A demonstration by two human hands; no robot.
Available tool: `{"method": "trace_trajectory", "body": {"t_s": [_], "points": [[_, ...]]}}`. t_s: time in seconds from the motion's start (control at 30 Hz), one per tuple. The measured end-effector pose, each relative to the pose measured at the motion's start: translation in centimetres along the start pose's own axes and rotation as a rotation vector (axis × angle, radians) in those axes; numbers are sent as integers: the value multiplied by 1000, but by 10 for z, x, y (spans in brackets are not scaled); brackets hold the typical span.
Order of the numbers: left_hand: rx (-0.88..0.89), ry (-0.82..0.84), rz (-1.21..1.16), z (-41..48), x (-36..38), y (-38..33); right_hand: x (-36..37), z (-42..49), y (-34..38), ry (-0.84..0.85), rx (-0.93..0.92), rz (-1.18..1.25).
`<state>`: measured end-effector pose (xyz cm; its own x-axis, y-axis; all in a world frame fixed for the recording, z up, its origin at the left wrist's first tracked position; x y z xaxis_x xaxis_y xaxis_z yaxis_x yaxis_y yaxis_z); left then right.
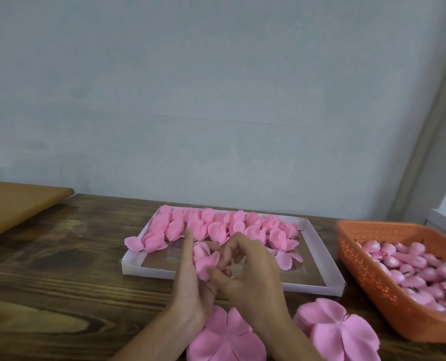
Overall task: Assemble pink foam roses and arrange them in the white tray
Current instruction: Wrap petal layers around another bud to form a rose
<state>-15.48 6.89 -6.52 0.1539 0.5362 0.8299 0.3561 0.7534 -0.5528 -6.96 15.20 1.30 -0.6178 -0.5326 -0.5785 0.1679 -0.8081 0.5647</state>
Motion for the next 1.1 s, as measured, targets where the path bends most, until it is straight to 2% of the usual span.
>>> {"method": "trace_trajectory", "body": {"t_s": [0.17, 0.37, 0.6, 0.77, 0.9, 1.1], "points": [[43, 45, 5, -1, 3, -5, -5, 0, 2, -58, -6, -27], [70, 25, 48, -3, 3, -9, -3, -1, 3, -81, -11, -5], [42, 108, 107, -7, 5, -1, -6, -8, 5, -214, -12, -140], [57, 163, 162, -9, 10, 0, -7, -10, 3, -259, -5, -134], [51, 162, 168, -10, 12, 0, -6, -7, -3, -240, 47, -58], [138, 151, 146, -8, 15, -10, -5, 1, -8, -95, 28, 1]]}}
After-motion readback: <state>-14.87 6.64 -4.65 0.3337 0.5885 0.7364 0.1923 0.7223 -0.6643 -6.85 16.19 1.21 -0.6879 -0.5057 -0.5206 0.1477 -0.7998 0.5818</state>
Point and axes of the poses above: each hand's wrist, its own z-axis towards the middle knuckle, its own x-axis out of the palm, y = z × x, the point moved 6 cm from there along z, towards the middle knuckle, and after that the axes turned 11 degrees about -z, right-handed, at the moved point
